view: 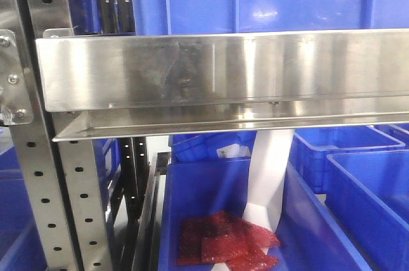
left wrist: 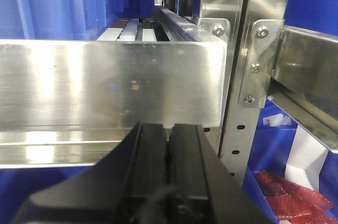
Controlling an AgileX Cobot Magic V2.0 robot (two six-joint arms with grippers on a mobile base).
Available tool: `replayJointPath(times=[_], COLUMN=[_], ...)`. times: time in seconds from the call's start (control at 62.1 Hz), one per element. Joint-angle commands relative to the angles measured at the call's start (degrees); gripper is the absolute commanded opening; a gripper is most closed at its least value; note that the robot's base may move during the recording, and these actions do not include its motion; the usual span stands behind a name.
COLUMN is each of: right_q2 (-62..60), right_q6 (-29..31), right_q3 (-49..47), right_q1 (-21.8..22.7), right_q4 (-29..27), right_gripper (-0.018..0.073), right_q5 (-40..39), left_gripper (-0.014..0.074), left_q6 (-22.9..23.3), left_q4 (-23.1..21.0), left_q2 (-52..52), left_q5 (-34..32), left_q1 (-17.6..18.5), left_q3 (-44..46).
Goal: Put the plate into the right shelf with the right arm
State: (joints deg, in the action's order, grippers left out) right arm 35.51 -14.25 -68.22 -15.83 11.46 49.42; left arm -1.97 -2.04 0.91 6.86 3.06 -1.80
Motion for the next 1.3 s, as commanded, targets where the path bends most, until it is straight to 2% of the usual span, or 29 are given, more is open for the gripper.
replayJointPath(times=[0.0, 0.113, 0.258, 0.403, 0.596, 0.87, 1.047, 1.288], right_q2=[-1.92, -6.53, -12.09, -17.10, -24.83, -35.51, -36.86, -36.86], right_q6=[0.13, 0.13, 0.18, 4.62, 11.38, 13.12, 13.12, 13.23], right_q3=[3.67, 12.14, 23.94, 34.90, 48.78, 64.41, 69.47, 69.47], right_q1=[3.43, 9.42, 13.50, 14.23, 14.23, 14.23, 14.23, 14.23], right_q4=[1.89, -0.07, -2.27, -4.92, -12.43, -14.13, -14.13, -13.46], right_gripper=[0.0056, 0.0056, 0.0056, 0.0056, 0.0056, 0.0056, 0.0056, 0.0056], right_q5=[-12.77, -24.77, -35.80, -41.73, -47.66, -60.24, -61.89, -53.09], left_gripper=[-0.0047, -0.0047, -0.0047, -0.0047, -0.0047, -0.0047, -0.0047, -0.0047], left_q6=[0.16, 0.16, 0.16, 0.16, 0.16, 0.16, 0.16, 0.16], left_q4=[-0.35, -0.35, -0.35, -0.35, -0.35, -0.35, -0.35, -0.35], left_q2=[0.34, 0.34, 0.34, 0.34, 0.34, 0.34, 0.34, 0.34], left_q5=[-4.85, -4.85, -4.85, -4.85, -4.85, -4.85, -4.85, -4.85], left_q1=[-0.05, -0.05, -0.05, -0.05, -0.05, -0.05, -0.05, -0.05], left_q3=[-0.57, -0.57, -0.57, -0.57, -0.57, -0.57, -0.57, -0.57])
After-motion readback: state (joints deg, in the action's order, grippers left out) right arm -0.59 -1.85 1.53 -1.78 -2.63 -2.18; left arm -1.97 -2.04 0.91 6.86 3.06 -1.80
